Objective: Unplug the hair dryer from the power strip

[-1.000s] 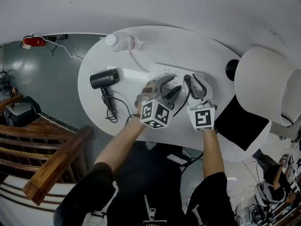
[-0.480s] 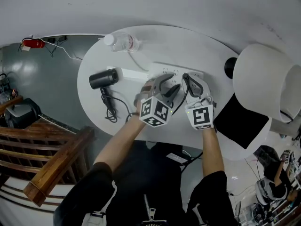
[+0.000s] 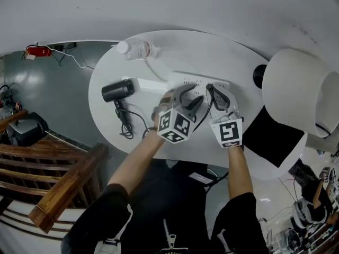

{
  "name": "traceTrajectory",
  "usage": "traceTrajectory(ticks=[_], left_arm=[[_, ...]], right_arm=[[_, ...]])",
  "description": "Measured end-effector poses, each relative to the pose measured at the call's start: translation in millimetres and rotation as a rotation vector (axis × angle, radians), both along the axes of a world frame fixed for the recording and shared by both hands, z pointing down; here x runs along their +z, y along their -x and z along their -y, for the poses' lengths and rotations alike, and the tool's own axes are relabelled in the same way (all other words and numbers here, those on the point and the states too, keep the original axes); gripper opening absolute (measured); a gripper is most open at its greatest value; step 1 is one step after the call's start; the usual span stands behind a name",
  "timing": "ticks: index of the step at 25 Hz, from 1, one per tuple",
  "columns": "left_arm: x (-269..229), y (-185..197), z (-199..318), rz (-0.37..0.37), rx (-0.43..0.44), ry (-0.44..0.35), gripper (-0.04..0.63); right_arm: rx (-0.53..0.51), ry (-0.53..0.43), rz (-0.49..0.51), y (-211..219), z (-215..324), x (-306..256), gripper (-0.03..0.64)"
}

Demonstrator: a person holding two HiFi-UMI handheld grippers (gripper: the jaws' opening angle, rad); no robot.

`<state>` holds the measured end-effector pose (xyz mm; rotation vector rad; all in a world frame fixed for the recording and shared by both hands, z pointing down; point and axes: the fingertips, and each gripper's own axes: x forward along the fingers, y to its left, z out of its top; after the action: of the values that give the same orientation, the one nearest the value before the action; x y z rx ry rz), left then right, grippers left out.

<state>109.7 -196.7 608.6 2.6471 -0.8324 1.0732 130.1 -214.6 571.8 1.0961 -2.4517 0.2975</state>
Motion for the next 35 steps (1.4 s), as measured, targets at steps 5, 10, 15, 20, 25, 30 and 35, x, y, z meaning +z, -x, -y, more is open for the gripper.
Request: traceTrajectory(ticks=[5,10,15,20,25,30,35], left_arm=[[0,0,1,0.004,0.002,-0.003,0.187],[0,0,1,0.004,0.001,-0.004,0.187],[0,0,1,0.002,0.0,-0.002,0.187],[-1,0,2,0.001,-0.004,-0.005,0.187],[1,0,3,0.003,-0.012,0.012,0.187],[0,-1,7,-0.007,-0.026,0.024,0.187],[0,-2,6,-0.009,-0.001,0.034,0.187]], right_arm=[[0.005,-0.006,-0.084,1,1,4,0.051],[0.005,0.005,-0.103,1,-1,11,0.066],[0.017,0.013,-0.067,-1,-1,7,0.054],[0.041,0.044,-0.012,-2,1,3,0.048],[0.062,0.068,0.012,-3,4,4,0.046],[0.073,0.063,0.0,-3,7,2,0.046],[0.072,0.061,-0.023,-4,4,2,0.046]])
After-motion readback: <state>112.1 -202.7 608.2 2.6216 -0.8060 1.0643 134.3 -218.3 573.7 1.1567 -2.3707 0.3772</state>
